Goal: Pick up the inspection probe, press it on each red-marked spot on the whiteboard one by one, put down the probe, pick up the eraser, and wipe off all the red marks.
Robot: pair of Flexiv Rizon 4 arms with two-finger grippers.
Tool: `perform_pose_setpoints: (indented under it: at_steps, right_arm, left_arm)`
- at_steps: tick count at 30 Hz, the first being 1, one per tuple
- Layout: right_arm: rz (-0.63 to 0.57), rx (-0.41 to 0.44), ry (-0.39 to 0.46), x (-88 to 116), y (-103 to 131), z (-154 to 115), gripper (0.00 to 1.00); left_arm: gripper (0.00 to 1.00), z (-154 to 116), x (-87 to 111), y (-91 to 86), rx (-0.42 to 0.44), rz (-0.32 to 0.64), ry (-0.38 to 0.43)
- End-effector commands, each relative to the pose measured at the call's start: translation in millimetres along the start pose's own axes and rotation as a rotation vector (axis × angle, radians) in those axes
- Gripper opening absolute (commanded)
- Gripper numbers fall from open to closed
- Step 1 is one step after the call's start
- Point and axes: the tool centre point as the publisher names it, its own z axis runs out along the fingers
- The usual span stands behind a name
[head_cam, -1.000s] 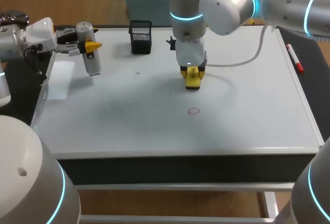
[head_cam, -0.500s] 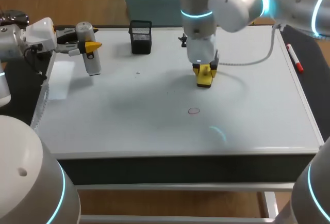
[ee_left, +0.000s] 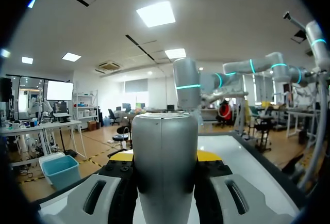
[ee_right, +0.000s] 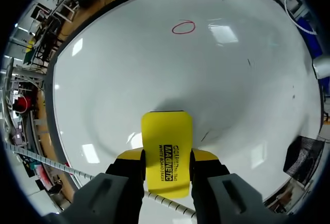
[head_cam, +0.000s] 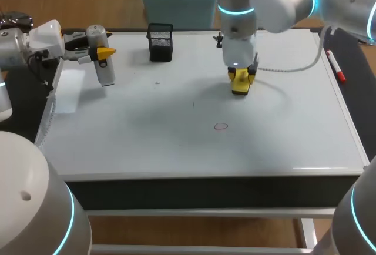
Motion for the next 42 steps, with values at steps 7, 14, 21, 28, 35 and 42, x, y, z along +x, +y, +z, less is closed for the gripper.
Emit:
perform_pose_setpoints:
  at_steps: [7,14,21,28,35,42]
  right_arm:
    - [0.083,-0.047,-0.091,50,-46,-26,0.00]
    - [0.119,-0.073,-0.113,75,-91,-29,0.00]
    - [0.160,-0.066,-0.077,90,-129,-31,0.00]
    - [0.178,-0.064,-0.057,97,-142,-26,0.00]
    - [0.206,-0.070,-0.056,104,-142,-19,0.00]
    - [0.206,-0.070,-0.056,104,-142,-19,0.00]
  left_arm:
    - [0.00,1,0.0,0.0,0.003,0.003,-0.001]
    - [0.00,1,0.0,0.0,0.003,0.003,-0.001]
    - [0.00,1,0.0,0.0,0.003,0.003,-0.001]
    - [0.00,1,0.0,0.0,0.003,0.003,-0.001]
    - [0.00,1,0.0,0.0,0.003,0.003,-0.001]
    - [0.00,1,0.0,0.0,0.003,0.003,-0.001]
